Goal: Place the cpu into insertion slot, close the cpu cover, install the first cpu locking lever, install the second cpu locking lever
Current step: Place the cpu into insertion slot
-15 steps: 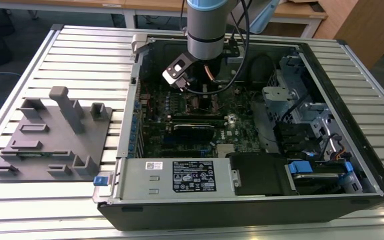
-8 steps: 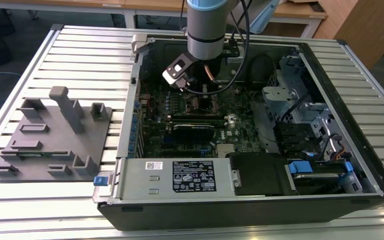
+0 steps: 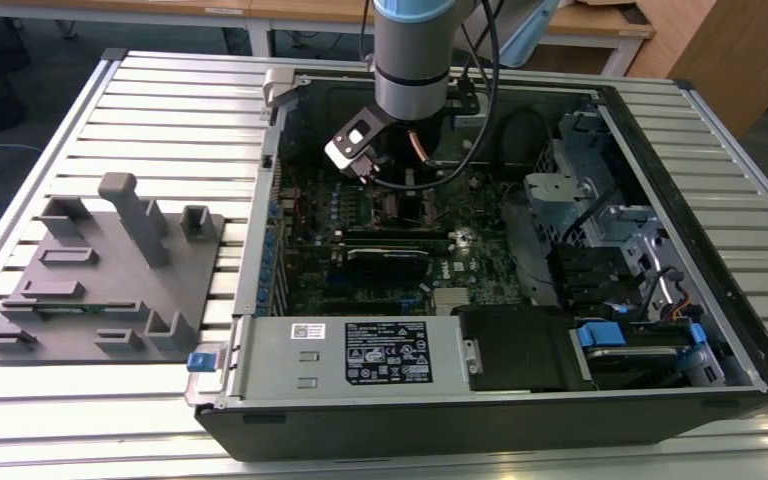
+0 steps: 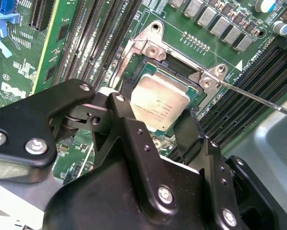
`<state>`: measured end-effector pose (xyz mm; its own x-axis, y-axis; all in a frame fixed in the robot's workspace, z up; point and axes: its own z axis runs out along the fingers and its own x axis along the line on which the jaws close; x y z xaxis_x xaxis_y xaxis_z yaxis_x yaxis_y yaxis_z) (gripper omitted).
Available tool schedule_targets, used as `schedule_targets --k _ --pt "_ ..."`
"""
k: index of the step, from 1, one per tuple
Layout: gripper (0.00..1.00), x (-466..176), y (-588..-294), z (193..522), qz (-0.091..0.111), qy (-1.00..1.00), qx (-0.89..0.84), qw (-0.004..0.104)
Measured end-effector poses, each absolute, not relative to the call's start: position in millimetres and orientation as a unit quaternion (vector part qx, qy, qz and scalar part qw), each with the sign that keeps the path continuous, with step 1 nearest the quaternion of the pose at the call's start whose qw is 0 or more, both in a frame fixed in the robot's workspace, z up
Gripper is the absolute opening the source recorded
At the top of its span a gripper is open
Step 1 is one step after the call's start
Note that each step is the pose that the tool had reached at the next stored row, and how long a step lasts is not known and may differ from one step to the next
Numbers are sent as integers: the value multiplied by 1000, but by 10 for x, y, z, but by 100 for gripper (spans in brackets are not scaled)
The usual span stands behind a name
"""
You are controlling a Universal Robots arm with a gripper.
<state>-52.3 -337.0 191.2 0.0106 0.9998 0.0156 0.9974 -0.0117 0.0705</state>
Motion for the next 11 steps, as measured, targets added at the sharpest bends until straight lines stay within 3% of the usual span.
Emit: schedule_targets --k 11 --pt "62 -522 -3369 2029 31 703 711 20"
